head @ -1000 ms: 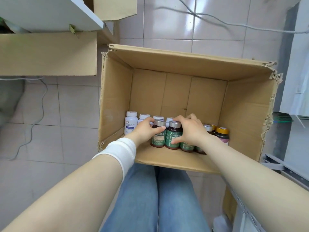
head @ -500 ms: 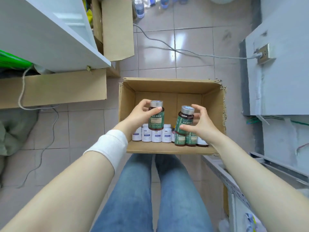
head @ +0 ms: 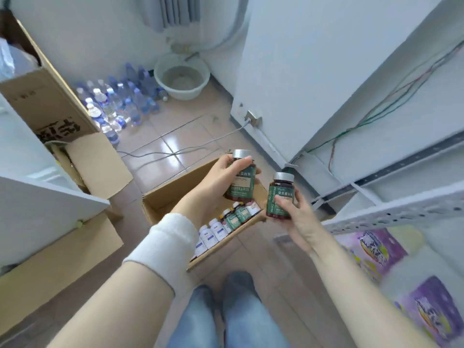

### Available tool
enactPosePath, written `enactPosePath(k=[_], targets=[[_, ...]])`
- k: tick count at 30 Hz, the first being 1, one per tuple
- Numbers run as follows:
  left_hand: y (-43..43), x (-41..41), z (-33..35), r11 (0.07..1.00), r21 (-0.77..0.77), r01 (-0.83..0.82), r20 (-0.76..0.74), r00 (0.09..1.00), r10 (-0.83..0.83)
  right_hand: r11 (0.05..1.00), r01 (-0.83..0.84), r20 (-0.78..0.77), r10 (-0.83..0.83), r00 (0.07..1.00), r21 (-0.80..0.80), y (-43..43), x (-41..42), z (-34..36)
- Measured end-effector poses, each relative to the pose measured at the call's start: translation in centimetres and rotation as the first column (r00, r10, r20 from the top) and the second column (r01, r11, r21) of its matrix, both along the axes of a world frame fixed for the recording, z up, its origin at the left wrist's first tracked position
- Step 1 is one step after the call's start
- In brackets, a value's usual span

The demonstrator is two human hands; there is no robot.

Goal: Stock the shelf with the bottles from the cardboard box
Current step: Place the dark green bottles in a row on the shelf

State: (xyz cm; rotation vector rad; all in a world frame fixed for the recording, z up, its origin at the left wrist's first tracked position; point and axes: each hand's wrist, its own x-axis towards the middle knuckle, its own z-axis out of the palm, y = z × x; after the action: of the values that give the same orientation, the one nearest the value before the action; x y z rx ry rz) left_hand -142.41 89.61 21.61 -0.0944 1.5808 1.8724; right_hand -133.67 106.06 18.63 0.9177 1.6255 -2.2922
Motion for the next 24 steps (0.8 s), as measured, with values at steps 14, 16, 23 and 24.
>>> enactPosePath(k=[14, 16, 23, 24], targets=[[19.5, 22.0, 16.9, 0.844, 0.181, 0.505, -0.306, 0.845, -0.439, 0.850, 0.521, -0.312, -0.475, 0.823, 0.077, 11.1, 28.1, 14.4], [22.9, 28.0, 18.8, 0.800, 0.221, 0.557, -0.364, 0.808, -0.463, 0.793, 0.599, -0.387, -0.520, 0.761, 0.112, 13.4, 34.3, 16.4], [33.3, 48.4, 25.3, 0.630, 0.213, 0.747, -0.530, 0.630, -0.568, 0.565, 0.804, -0.525, -0.634, 0.568, 0.187, 20.0, 54.9, 23.8], [34.5, 50.8, 26.0, 0.606, 0.217, 0.765, -0.544, 0.610, -0.576, 0.530, 0.827, -0.540, -0.647, 0.538, 0.188, 20.7, 57.4, 24.6]])
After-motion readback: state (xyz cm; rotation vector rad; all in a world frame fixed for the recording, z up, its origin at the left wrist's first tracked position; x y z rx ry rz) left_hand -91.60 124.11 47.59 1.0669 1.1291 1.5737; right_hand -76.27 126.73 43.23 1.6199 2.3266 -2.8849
